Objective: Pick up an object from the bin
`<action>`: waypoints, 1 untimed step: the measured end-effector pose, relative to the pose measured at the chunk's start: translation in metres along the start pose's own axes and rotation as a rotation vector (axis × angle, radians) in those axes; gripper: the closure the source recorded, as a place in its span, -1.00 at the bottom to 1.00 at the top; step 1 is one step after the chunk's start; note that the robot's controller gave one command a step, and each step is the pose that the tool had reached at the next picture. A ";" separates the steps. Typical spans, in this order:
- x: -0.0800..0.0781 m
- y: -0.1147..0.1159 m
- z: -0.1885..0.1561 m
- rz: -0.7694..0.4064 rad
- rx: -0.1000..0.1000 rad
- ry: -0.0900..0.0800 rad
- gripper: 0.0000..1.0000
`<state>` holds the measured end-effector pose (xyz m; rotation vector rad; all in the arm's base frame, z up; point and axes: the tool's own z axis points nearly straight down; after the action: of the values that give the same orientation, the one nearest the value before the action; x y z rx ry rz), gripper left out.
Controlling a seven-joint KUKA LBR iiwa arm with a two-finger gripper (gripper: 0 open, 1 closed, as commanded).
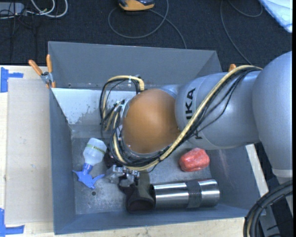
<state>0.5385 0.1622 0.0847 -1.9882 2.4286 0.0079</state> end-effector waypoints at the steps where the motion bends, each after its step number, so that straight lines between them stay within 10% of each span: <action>1: 0.000 0.001 -0.014 0.001 -0.002 0.000 1.00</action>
Offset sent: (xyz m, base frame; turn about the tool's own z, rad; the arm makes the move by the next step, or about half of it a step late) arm 0.0000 -0.0001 0.0001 0.0000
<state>0.5378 0.1627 0.0986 -1.9877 2.4311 0.0104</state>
